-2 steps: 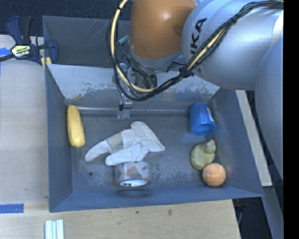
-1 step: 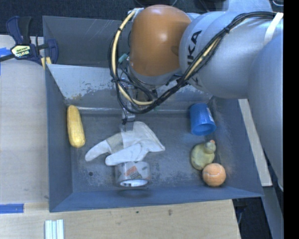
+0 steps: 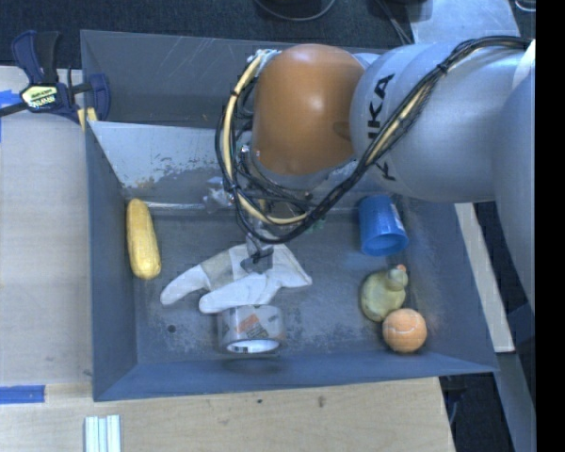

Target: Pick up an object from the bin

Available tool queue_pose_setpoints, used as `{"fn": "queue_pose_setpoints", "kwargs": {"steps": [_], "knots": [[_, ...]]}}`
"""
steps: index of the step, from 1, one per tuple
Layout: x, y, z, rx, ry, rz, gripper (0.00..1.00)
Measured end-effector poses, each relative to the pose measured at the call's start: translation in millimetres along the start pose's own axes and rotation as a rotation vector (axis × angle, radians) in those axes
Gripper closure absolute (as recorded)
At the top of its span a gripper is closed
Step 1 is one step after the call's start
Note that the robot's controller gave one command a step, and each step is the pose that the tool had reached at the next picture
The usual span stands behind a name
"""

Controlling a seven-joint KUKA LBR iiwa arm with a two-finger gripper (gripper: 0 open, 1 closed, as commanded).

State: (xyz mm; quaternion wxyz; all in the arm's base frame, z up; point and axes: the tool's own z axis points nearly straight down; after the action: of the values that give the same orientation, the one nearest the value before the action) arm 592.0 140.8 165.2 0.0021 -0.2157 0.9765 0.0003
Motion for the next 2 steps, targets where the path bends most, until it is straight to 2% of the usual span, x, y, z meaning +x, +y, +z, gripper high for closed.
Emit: {"fn": "queue_pose_setpoints", "kwargs": {"steps": [1,2], "knots": [[0.2,-15,15,0.001,-0.005,-0.127,0.00],[-6.5,-16,63,0.003,-0.008,-0.285,0.00]]}}
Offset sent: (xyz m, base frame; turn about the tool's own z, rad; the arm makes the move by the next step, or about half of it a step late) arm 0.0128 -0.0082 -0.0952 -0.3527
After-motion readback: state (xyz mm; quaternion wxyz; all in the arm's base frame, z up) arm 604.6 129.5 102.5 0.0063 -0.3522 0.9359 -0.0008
